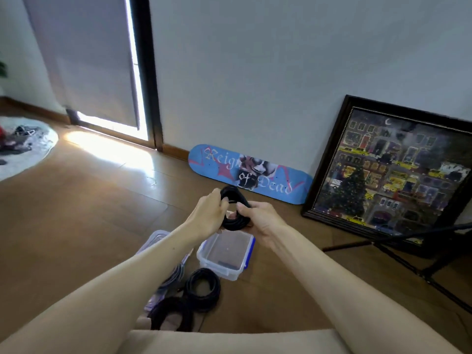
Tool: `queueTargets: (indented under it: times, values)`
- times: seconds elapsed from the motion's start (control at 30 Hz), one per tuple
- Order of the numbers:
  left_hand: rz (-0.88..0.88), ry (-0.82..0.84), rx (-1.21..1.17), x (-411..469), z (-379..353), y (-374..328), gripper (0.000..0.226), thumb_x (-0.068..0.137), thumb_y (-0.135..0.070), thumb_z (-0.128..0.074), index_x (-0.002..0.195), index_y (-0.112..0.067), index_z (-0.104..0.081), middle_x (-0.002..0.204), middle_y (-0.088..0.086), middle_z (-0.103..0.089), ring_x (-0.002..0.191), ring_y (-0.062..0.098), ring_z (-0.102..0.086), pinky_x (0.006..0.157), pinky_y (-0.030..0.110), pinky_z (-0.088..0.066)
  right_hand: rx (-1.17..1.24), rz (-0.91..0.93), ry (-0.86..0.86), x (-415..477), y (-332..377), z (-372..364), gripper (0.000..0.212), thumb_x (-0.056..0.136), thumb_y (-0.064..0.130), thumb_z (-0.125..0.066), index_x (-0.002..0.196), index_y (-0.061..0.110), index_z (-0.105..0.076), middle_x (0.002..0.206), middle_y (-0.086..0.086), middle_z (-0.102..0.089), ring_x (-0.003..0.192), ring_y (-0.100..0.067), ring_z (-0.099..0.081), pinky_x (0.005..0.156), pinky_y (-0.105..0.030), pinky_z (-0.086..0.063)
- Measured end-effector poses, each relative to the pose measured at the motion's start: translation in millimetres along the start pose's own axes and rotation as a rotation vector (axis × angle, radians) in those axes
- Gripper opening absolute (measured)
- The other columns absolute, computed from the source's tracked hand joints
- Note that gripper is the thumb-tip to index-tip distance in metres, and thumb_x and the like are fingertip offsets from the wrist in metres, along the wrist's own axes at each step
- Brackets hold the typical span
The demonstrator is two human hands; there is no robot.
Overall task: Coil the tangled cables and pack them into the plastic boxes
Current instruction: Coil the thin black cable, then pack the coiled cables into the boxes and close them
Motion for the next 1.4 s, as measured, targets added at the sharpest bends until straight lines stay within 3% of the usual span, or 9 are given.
queueTargets:
  times: [0.13, 0.23, 0.3, 0.4, 0.9, 1.07, 1.13, 1.27, 1.4]
  values:
    - [0.104, 0.021, -0.002, 4, 27, 44, 0.021, 0.1, -0.016, -0.033, 0.081, -0.008, -0.039, 0.074, 0.005, -0.047, 0.058, 0.015, -0.039, 0.043, 0.012, -0.035, -0.113, -0.18, 0.117, 23, -21, -37, 0.029, 0.095, 0.035, -0.058, 0.112, 0.012, -0.064, 0.11, -0.014, -0.068, 0.102, -0.027, -0.064, 0.082, -0.034, -0.053]
    - [0.147, 0.048, 0.047, 7, 35, 64, 0.022, 0.1, -0.02, -0.033, 0.087, -0.005, -0.042, 0.082, 0.011, -0.052, 0.063, 0.023, -0.047, 0.062, 0.038, -0.05, -0.283, -0.308, 0.189, 42, -15, -37, 0.046, 0.095, 0.049, -0.051, 0.122, 0.012, -0.058, 0.116, -0.016, -0.063, 0.106, -0.027, -0.063, 0.091, -0.038, -0.051]
    - [0.172, 0.089, 0.066, 14, 29, 70, 0.023, 0.1, -0.021, -0.032, 0.093, -0.003, -0.043, 0.087, 0.013, -0.053, 0.065, 0.026, -0.048, 0.065, 0.042, -0.05, -0.491, -0.344, 0.237, 59, -2, -28, 0.05, 0.097, 0.046, -0.047, 0.129, 0.009, -0.054, 0.113, -0.016, -0.063, 0.1, -0.025, -0.065, 0.09, -0.037, -0.052]
    - [0.183, 0.191, 0.115, 34, 7, 68, 0.019, 0.101, -0.017, -0.031, 0.093, -0.004, -0.042, 0.08, 0.006, -0.049, 0.062, 0.017, -0.044, 0.051, 0.022, -0.041, -0.643, -0.315, 0.231, 87, 17, -14, 0.04, 0.1, 0.039, -0.045, 0.123, 0.007, -0.056, 0.105, -0.015, -0.065, 0.092, -0.022, -0.066, 0.088, -0.034, -0.05]
    - [0.43, 0.229, 0.125, 189, -165, 172, 0.016, 0.099, -0.011, -0.033, 0.098, 0.0, -0.045, 0.085, 0.014, -0.052, 0.051, 0.023, -0.053, 0.032, 0.023, -0.043, -0.643, -0.473, 0.035, 240, -150, 95, 0.037, 0.097, 0.013, -0.045, 0.131, 0.0, -0.041, 0.092, -0.009, -0.047, 0.058, -0.012, -0.041, 0.047, -0.021, -0.038]
    - [0.504, 0.155, 0.128, 216, -215, 229, 0.028, 0.1, -0.017, -0.034, 0.113, 0.003, -0.048, 0.101, 0.022, -0.057, 0.073, 0.035, -0.06, 0.054, 0.038, -0.053, -0.638, -0.399, -0.027, 267, -208, 106, 0.025, 0.094, 0.019, -0.05, 0.116, 0.008, -0.044, 0.099, -0.007, -0.051, 0.093, -0.024, -0.056, 0.066, -0.024, -0.037]
    - [0.531, 0.101, 0.124, 221, -226, 245, 0.027, 0.1, -0.018, -0.034, 0.111, 0.003, -0.048, 0.108, 0.027, -0.058, 0.084, 0.04, -0.06, 0.071, 0.044, -0.054, -0.667, -0.371, -0.011, 274, -220, 101, 0.011, 0.093, 0.022, -0.051, 0.098, 0.012, -0.049, 0.091, -0.005, -0.05, 0.082, -0.02, -0.054, 0.062, -0.025, -0.037]
    - [0.566, 0.021, 0.084, 229, -246, 254, 0.019, 0.101, -0.017, -0.03, 0.101, -0.002, -0.043, 0.117, 0.026, -0.054, 0.088, 0.035, -0.051, 0.069, 0.036, -0.037, -0.727, -0.355, -0.073, 286, -231, 97, 0.023, 0.094, 0.017, -0.051, 0.114, 0.007, -0.051, 0.109, -0.007, -0.057, 0.099, -0.029, -0.057, 0.067, -0.027, -0.038]
    - [0.595, -0.037, -0.035, 230, -274, 251, 0.028, 0.101, -0.014, -0.03, 0.119, 0.005, -0.042, 0.125, 0.025, -0.051, 0.112, 0.039, -0.049, 0.074, 0.032, -0.032, -0.687, -0.396, -0.126, 292, -242, 94, 0.028, 0.09, 0.006, -0.051, 0.117, 0.009, -0.049, 0.107, -0.01, -0.058, 0.088, -0.031, -0.06, 0.064, -0.036, -0.052]
Point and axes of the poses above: each hand's wrist, its own x-axis towards the middle knuckle, its own z-axis out of the back of the hand, y = z × x, the point moved 4 cm from there along x, towards the middle knuckle
